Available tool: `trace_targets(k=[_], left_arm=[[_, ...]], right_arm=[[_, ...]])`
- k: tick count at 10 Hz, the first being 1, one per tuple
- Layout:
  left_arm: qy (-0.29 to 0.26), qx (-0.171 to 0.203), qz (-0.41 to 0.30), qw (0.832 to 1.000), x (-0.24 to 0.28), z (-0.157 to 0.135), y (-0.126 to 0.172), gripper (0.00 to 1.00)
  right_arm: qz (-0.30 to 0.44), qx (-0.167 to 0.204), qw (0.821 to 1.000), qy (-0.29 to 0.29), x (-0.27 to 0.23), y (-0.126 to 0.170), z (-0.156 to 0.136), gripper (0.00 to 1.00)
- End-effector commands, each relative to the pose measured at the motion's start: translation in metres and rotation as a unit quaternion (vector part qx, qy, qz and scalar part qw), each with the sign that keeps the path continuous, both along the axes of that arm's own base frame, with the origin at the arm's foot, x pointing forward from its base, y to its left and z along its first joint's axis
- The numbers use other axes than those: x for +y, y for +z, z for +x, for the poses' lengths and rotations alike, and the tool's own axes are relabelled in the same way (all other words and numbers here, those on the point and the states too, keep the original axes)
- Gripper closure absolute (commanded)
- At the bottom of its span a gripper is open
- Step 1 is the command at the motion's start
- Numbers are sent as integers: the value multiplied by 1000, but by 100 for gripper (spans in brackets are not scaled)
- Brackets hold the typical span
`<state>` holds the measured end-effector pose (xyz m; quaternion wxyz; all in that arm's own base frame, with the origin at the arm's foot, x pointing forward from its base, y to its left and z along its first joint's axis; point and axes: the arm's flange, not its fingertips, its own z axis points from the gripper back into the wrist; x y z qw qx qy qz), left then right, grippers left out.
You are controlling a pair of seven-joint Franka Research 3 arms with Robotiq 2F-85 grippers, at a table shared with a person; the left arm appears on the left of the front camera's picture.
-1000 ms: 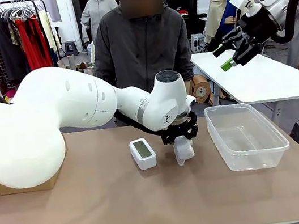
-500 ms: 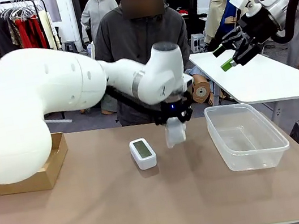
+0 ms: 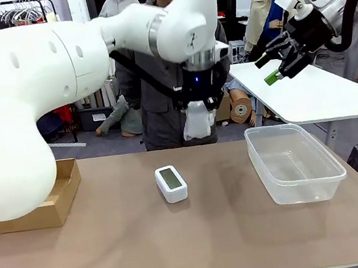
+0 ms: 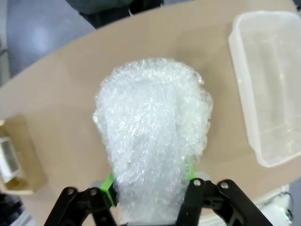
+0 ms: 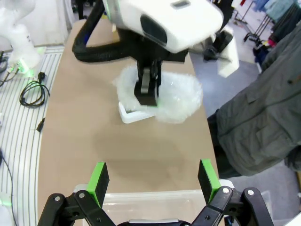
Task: Separate and place wrapped and unwrapped clocks.
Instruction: Pick up the Digital clock indicated by the person, then if the picked Digital clock is wrapped, place it in the Package Box ; if not, place it in the Organizing box.
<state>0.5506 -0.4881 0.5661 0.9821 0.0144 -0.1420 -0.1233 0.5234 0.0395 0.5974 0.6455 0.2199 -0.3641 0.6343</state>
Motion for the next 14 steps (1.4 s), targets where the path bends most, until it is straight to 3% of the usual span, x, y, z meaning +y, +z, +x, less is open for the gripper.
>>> trace_targets(k=[1,5,6,14], left_arm=[[-11,-40,35,999,-26,30,45,100],[-16,-90,48,995,-32,24,78,100],[-13,-70,34,997,-2,-5,51,100],[-13,-70,34,997,-2,-5,51,100]], right_arm=[[-5,-3,1000,0,-1,1,0,0],[-5,-3,1000,0,-1,1,0,0],[-5,-3,1000,0,-1,1,0,0],[-5,-3,1000,0,-1,1,0,0]])
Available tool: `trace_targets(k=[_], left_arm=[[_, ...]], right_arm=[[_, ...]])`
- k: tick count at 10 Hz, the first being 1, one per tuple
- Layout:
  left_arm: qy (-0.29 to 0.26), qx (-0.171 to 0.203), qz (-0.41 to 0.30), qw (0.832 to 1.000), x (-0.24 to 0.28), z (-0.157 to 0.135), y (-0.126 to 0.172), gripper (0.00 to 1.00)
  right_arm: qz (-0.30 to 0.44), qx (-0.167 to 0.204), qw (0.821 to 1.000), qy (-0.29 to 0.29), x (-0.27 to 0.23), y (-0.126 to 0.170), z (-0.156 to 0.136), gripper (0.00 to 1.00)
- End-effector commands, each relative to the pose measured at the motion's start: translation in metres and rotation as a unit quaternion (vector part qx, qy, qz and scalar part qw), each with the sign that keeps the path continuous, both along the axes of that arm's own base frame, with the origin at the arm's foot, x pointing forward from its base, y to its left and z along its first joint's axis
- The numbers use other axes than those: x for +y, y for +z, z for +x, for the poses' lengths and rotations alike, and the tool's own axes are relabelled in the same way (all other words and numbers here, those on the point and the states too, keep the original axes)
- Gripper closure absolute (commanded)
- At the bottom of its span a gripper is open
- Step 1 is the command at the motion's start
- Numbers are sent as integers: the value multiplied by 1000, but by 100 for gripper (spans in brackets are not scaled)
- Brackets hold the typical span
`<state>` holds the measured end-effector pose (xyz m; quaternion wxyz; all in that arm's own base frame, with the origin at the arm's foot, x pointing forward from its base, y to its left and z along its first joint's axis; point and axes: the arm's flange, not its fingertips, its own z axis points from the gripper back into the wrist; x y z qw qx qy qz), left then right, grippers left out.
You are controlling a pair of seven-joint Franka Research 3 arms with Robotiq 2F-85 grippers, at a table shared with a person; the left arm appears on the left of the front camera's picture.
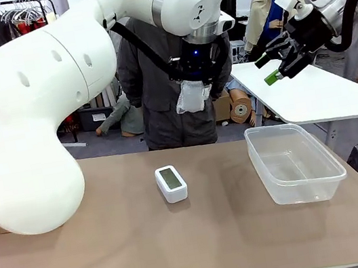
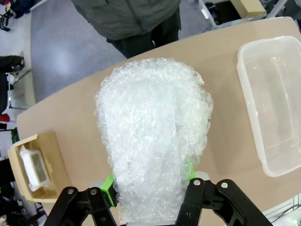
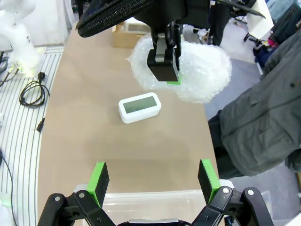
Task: Separate and place wrapped and unwrapped clocks.
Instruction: If the picked Digital clock is wrapped, place it in the Package Box ; if not, place it in the Organizing box.
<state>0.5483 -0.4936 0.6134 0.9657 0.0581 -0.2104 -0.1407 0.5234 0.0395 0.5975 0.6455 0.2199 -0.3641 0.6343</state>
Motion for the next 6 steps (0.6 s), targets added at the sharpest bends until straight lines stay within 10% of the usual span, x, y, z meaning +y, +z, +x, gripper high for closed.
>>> trace_targets(k=[1,6], left_arm=[[1,4,-3,1000,4,-2,4,100],[-17,21,22,999,9,-12,5,100]], right_arm=[[-5,-2,1000,0,-1,1,0,0],[-5,-2,1000,0,-1,1,0,0]])
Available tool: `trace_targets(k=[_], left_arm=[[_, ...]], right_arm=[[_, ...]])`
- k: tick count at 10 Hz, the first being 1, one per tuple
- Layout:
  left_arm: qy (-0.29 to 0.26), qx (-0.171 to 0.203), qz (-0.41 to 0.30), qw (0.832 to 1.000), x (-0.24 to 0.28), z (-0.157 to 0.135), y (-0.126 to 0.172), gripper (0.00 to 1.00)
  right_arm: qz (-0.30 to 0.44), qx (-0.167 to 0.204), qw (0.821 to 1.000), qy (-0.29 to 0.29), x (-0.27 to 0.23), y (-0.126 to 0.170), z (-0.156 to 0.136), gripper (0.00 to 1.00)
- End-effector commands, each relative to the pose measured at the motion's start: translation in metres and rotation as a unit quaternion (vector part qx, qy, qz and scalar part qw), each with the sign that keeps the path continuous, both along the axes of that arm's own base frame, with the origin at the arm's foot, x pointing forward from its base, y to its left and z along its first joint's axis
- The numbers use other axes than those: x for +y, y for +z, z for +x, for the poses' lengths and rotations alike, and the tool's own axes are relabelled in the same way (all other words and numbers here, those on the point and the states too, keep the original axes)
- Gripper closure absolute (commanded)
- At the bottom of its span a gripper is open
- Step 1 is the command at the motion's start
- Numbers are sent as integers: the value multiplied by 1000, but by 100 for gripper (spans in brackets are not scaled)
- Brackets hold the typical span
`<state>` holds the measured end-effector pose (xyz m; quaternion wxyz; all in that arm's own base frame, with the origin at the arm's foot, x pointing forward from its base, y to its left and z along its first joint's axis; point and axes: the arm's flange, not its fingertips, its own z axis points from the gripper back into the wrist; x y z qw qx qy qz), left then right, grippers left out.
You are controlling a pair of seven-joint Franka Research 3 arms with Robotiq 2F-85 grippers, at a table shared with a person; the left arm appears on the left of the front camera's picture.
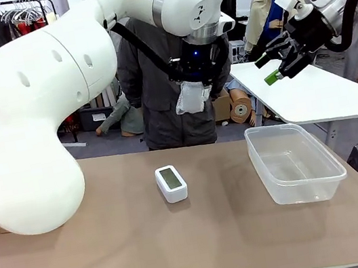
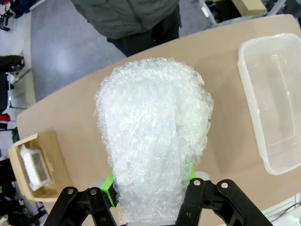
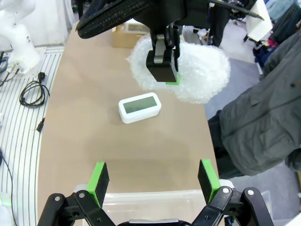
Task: Separate and place wrapped and unwrapped clocks.
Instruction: If the picked Digital clock is wrapped, place it in the Package Box ; if not, place it in the Organizing box.
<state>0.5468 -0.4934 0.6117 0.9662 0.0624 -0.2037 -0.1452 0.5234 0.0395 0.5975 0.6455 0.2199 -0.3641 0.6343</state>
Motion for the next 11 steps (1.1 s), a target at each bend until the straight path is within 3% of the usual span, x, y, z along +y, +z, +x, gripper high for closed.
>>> trace_targets(k=[1,6,8,11], left_arm=[[-30,34,28,999,27,-27,19,100],[-26,58,50,997,91,-100,68,100],[-23,64,90,994,131,-125,69,100],[-11,44,54,997,192,-154,57,100]], right_arm=[[-5,-2,1000,0,-1,1,0,0],[-5,-2,1000,0,-1,1,0,0],[-5,-2,1000,0,-1,1,0,0],[-5,-2,1000,0,-1,1,0,0]])
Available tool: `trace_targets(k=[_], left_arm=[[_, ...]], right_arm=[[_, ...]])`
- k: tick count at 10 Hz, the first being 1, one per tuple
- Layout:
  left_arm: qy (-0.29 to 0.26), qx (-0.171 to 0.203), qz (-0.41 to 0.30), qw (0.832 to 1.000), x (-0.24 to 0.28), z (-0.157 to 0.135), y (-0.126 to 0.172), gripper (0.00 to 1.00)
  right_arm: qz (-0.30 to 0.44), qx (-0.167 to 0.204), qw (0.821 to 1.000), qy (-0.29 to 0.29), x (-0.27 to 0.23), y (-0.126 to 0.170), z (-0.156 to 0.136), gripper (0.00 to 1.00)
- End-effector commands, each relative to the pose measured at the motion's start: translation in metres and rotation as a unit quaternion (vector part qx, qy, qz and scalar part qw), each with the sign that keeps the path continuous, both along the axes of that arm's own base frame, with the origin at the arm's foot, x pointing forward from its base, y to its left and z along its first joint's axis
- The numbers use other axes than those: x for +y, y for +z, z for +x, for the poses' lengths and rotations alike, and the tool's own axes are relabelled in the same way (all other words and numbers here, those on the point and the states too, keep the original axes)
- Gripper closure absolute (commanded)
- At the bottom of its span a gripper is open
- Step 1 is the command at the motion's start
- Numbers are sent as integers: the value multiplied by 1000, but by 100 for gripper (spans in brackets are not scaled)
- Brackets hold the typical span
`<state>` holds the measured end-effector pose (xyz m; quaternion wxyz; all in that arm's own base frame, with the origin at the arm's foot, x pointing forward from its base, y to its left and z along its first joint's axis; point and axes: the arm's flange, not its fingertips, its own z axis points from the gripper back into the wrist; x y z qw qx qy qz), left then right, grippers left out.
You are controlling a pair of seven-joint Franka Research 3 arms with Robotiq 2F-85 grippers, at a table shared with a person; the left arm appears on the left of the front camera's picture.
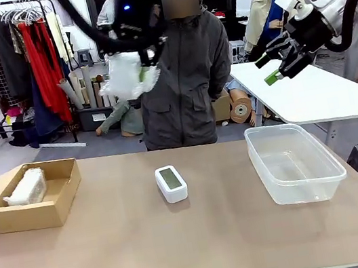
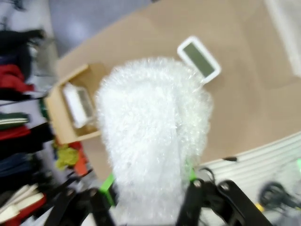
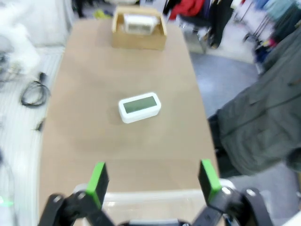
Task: Separate and place wrapped and unwrapped clocks.
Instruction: If the picked Digital clock is wrapped, place it in the Package Box ; if not, place it in the Organizing box.
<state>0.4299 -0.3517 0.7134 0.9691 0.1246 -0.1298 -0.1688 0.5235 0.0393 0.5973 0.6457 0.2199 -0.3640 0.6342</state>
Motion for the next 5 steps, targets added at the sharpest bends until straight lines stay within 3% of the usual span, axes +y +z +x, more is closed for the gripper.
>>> trace_targets(k=[1,5], left_arm=[[4,-36,-26,999,68,-40,-49,100],[93,-118,-41,988,121,-50,-65,100]], right_arm=[[-5,-3,1000,0,-1,1,0,0],[-5,-3,1000,0,-1,1,0,0]])
